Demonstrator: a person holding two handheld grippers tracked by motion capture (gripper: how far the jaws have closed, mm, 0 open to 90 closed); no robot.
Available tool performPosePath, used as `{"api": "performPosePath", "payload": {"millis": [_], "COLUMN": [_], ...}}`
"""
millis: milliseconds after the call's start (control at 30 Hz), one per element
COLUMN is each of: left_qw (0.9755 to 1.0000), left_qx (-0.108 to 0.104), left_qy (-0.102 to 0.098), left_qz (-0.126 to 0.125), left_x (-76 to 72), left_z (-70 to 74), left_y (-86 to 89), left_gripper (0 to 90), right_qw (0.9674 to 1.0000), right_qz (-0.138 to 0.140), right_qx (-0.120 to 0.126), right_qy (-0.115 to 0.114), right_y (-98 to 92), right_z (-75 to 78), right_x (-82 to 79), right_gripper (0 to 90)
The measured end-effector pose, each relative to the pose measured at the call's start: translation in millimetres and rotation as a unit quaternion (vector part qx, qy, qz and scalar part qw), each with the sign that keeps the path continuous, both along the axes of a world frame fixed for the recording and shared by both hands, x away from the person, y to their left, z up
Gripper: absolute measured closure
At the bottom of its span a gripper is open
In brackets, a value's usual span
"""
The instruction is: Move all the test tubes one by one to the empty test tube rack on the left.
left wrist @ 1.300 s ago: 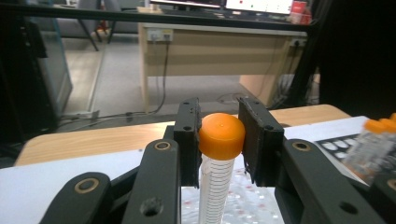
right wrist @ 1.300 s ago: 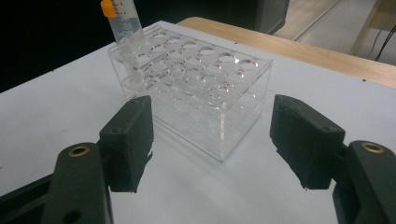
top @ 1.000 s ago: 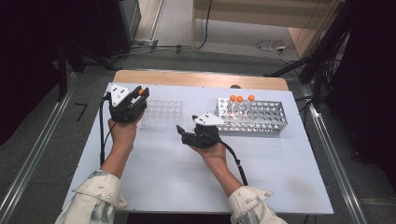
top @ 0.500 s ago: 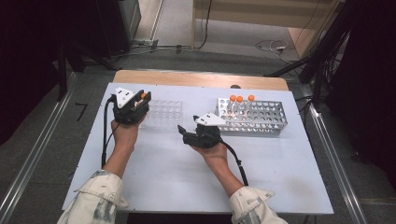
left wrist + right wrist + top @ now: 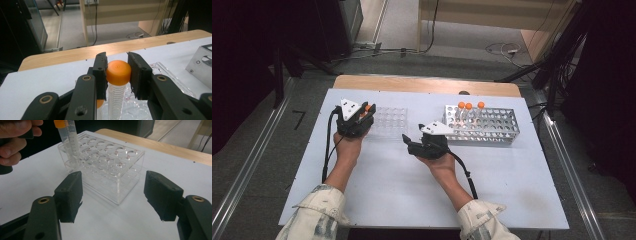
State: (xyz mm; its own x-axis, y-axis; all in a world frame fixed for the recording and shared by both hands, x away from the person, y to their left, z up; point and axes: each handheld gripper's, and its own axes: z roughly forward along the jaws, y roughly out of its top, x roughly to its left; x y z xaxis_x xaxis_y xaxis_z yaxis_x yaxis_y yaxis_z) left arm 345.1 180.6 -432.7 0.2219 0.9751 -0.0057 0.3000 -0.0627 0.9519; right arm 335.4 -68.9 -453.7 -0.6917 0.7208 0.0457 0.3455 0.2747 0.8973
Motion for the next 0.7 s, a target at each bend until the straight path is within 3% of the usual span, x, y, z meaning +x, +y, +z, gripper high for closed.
{"api": "performPosePath", "payload": {"millis": [300, 400, 467, 533, 700], "left_qw": [1.0000, 1.0000, 0.9999, 0.9999, 0.9999], "left_qx": [-0.002, -0.002, 0.001, 0.004, -0.008], "left_qy": [0.004, 0.006, 0.006, 0.005, 0.008], "left_qz": [-0.001, 0.002, 0.012, 0.016, 0.011], "left_x": [0.5, 0.6, 0.5, -0.4, -2.9], "left_z": [-0.7, -0.8, -0.5, 0.4, 2.9], "left_y": [-0.9, -0.9, -0.8, -0.5, -0.7], "left_gripper": [63.4, 55.9, 44.7, 38.9, 29.5], "right_qw": [1.0000, 1.0000, 1.0000, 1.0000, 1.0000], "right_qz": [-0.001, -0.001, -0.002, -0.003, -0.009], "right_qx": [0.001, 0.000, 0.000, -0.002, 0.002], "right_qy": [0.000, 0.000, 0.001, 0.002, -0.001], "right_y": [-1.0, -1.0, -1.0, -1.2, -3.6], "right_z": [0.4, 0.2, 0.0, -0.6, 0.2], "right_x": [0.4, 0.6, 0.5, 0.4, 2.2], "right_gripper": [30.3, 30.2, 30.2, 30.1, 30.1]}}
